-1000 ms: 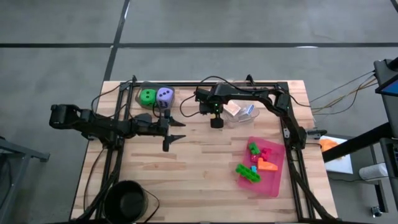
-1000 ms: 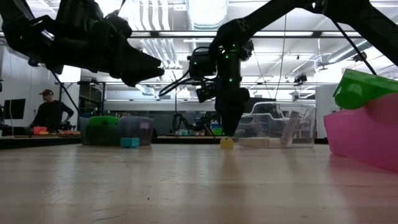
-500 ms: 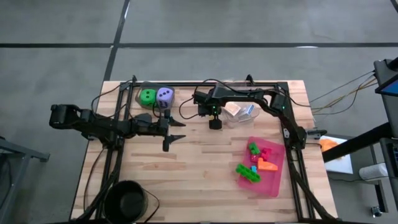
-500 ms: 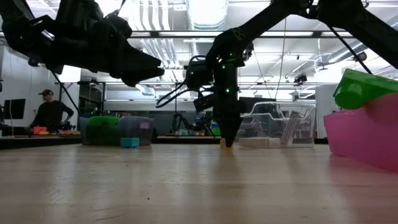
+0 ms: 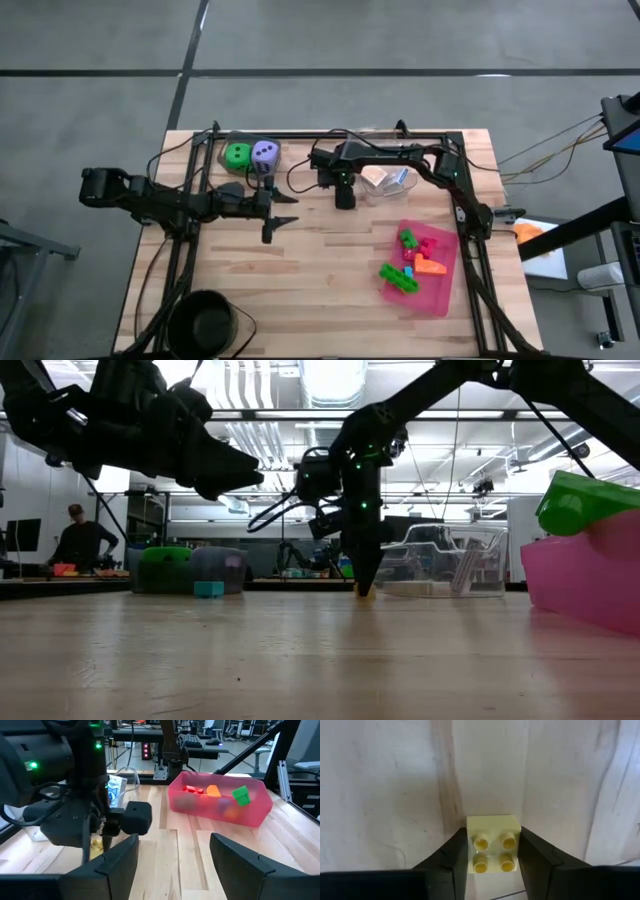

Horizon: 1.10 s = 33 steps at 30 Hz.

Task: Pick & Place Toys
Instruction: Put the light yellow game piece into the pink bin

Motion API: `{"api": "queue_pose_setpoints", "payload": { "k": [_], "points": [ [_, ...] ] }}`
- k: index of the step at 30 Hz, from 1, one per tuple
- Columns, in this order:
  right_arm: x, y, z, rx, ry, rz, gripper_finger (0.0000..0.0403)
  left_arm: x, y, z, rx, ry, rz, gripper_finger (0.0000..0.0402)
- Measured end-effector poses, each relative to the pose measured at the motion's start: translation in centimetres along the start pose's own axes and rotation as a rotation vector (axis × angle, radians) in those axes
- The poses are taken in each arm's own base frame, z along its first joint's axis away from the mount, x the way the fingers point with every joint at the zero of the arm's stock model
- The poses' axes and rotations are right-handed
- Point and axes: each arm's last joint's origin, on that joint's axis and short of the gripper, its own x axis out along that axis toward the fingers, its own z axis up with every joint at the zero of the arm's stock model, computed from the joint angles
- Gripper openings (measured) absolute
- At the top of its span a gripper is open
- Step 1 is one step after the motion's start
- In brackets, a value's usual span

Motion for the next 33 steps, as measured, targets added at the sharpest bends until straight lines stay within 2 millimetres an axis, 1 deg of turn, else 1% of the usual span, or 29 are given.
{"api": "queue_pose_setpoints", "payload": {
  "k": [5,7,14,20,22,25,28,33],
  "points": [
    [-0.2,1.0,0.3,-0.023,-0.010,0.013,0.0128,0.0,0.0,-0.1,0.005,0.005,0.004,0.0246],
    [-0.7,1.6,0.5,-0.040,-0.022,0.015,0.0128,0.0,0.0,-0.1,0.005,0.006,0.007,0.0246],
    [-4.3,4.5,1.0,-0.117,-0.138,0.020,0.0128,0.0,0.0,-0.1,0.008,0.009,0.006,0.0246],
    [-8.1,7.8,1.5,-0.208,-0.339,0.158,0.0128,0.0,0.0,-0.2,0.008,0.017,0.008,0.0246],
    [-8.6,9.0,1.8,-0.251,-0.431,0.225,0.0128,0.0,0.0,-0.2,0.012,0.018,0.007,0.0246],
    [-8.9,10.7,1.9,-0.319,-0.570,0.317,0.0128,0.0,0.0,-0.3,0.019,0.023,0.007,0.0246],
    [-8.7,12.3,1.6,-0.373,-0.717,0.381,0.0128,-0.2,0.0,-0.5,0.021,0.028,0.007,0.0246],
    [-7.4,14.9,0.0,-0.394,-0.985,0.442,0.0128,-0.3,0.0,-0.7,0.027,0.021,0.007,0.0246]
  ]
}}
